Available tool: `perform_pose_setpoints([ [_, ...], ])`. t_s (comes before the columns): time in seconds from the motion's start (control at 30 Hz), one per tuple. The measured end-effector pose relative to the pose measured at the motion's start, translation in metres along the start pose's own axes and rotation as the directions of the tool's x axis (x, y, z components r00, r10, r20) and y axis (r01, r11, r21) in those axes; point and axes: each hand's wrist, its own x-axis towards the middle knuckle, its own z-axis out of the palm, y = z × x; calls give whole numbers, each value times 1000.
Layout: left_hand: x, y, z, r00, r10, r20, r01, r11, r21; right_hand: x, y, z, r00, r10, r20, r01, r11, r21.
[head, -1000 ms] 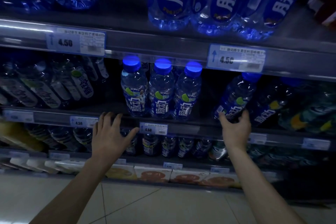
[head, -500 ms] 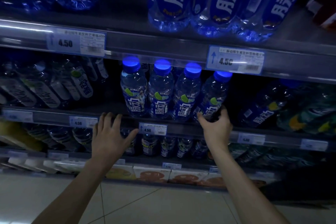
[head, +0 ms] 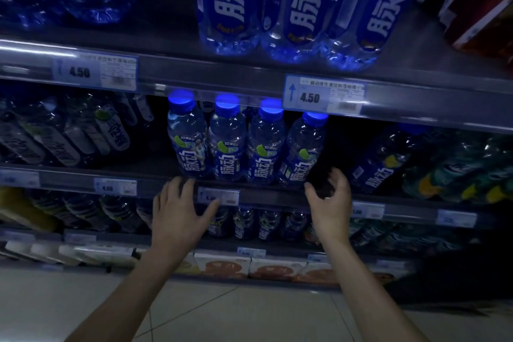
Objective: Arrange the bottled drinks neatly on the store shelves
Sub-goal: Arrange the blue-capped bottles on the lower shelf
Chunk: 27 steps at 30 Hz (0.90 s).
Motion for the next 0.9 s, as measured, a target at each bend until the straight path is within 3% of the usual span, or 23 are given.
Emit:
perform_pose_setpoints([
  [0.13, -24, 49, 16, 995, 2, 97, -1, 1000, -4, 3, 10, -28, 994, -33, -108, 32, 999, -5],
  [0.37, -41, 158, 49, 963, 235, 130, -233, 972, -32, 32, 23, -69, 956, -77, -284, 69, 997, -35],
  [0.67, -19, 213, 77, 920, 365, 146, -374, 927, 35, 67, 38, -81, 987, 2, -161, -1, 1000, 3],
  [0.9, -14, 222, 85, 939, 296, 177, -309, 950, 51, 70, 48, -76, 985, -52, -165, 55, 998, 14],
])
